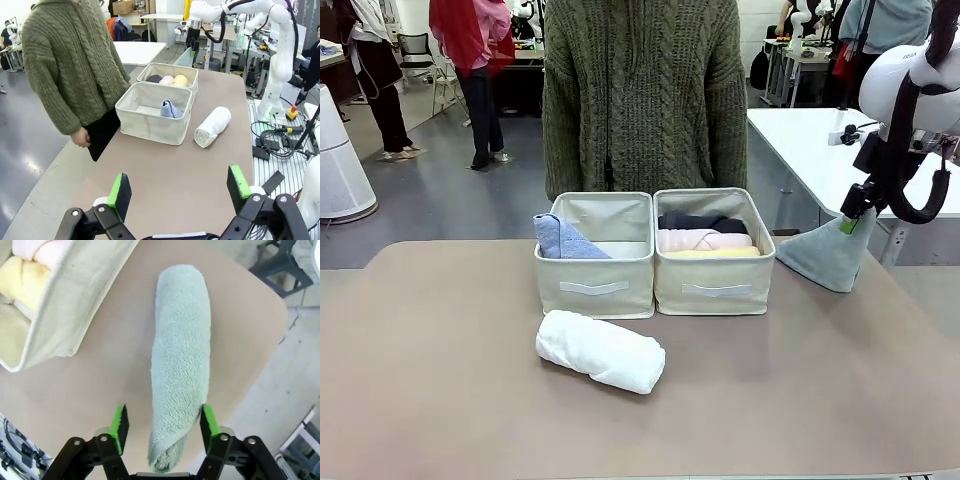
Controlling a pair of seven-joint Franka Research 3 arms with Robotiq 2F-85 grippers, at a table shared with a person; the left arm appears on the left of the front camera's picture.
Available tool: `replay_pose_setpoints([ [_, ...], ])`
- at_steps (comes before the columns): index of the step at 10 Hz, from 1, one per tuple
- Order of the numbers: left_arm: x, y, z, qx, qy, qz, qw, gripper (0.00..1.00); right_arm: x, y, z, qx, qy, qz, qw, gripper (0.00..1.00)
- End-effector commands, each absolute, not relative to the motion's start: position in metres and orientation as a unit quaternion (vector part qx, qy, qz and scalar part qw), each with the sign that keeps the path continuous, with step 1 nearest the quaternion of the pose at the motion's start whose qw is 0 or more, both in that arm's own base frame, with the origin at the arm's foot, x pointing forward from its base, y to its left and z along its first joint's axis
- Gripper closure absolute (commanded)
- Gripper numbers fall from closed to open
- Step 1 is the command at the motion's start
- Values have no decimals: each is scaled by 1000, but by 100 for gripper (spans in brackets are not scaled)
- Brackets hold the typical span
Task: Sort the towels based on their folding style.
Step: Pick up another triangle-folded towel from the table and place it in the left Fabric basket.
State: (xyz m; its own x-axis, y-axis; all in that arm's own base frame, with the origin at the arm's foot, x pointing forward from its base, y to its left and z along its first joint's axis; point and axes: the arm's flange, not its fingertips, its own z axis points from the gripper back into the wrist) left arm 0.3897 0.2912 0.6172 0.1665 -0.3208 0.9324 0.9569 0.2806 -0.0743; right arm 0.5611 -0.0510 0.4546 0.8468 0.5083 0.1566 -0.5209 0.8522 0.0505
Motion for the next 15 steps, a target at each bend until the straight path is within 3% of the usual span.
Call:
replay_pose_setpoints([
  [1, 388, 291, 619, -363, -443, -475, 668, 0, 567, -55, 456, 49, -68, 278, 957, 100],
  [2, 388, 291, 619, -363, -443, -475, 668, 0, 566, -55, 455, 45, -67, 276, 958, 100],
  [3, 388, 291, 619, -363, -443, -475, 668, 0, 566, -55, 455, 44, -66, 276, 958, 87],
  [4, 388, 291, 619, -363, -443, -475, 668, 0, 566, -55, 454, 43, -64, 274, 959, 97],
  [5, 388, 291, 619, -363, -443, -475, 668, 0, 566, -56, 454, 42, -63, 273, 959, 100],
  [9, 388, 291, 619, -363, -443, -475, 668, 0, 562, -53, 463, 40, -75, 262, 961, 100],
  [11, 388, 291, 619, -363, -443, -475, 668, 0, 513, -29, 535, 7, -59, 229, 972, 96],
  [15, 388, 291, 619, -363, -443, -475, 668, 0, 390, 11, 688, -13, -101, 228, 968, 96],
])
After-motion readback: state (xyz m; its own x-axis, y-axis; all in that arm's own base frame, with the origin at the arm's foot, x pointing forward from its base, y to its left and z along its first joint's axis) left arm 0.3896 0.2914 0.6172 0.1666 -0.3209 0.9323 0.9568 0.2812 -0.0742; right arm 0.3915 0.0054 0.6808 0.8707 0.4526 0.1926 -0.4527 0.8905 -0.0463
